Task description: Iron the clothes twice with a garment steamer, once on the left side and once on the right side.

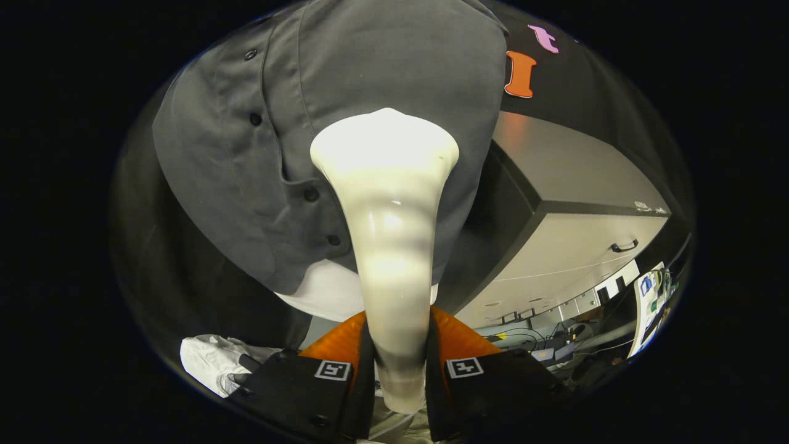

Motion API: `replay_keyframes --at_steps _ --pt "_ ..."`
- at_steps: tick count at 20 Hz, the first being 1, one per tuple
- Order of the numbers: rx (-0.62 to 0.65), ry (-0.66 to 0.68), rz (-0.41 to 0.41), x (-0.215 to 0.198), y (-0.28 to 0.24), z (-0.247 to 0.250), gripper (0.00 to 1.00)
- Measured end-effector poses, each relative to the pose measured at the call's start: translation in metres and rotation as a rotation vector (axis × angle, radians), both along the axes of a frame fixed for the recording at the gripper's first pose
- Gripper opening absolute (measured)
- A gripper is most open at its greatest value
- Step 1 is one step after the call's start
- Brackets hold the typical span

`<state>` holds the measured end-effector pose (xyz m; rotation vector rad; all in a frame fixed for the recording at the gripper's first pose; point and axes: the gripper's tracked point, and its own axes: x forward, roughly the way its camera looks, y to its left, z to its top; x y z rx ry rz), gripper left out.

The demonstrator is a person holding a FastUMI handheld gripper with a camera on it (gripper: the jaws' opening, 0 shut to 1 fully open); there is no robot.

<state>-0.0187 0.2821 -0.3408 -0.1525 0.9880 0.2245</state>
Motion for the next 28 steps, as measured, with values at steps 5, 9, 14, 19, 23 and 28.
replay_keyframes --at_steps 5,9,14,19,23,28 --pt "-0.014 0.049 -0.008 -0.011 -0.004 -0.031 0.43" --pt "-0.031 0.086 -0.008 -0.024 -0.005 -0.05 0.43" --pt "-0.046 0.129 -0.006 -0.035 -0.012 -0.078 0.43" --pt "-0.055 0.155 -0.006 -0.044 -0.013 -0.093 0.43" --pt "-0.041 0.148 -0.013 -0.043 -0.011 -0.085 0.43" --pt "-0.015 0.078 -0.025 -0.032 -0.008 -0.043 0.43"
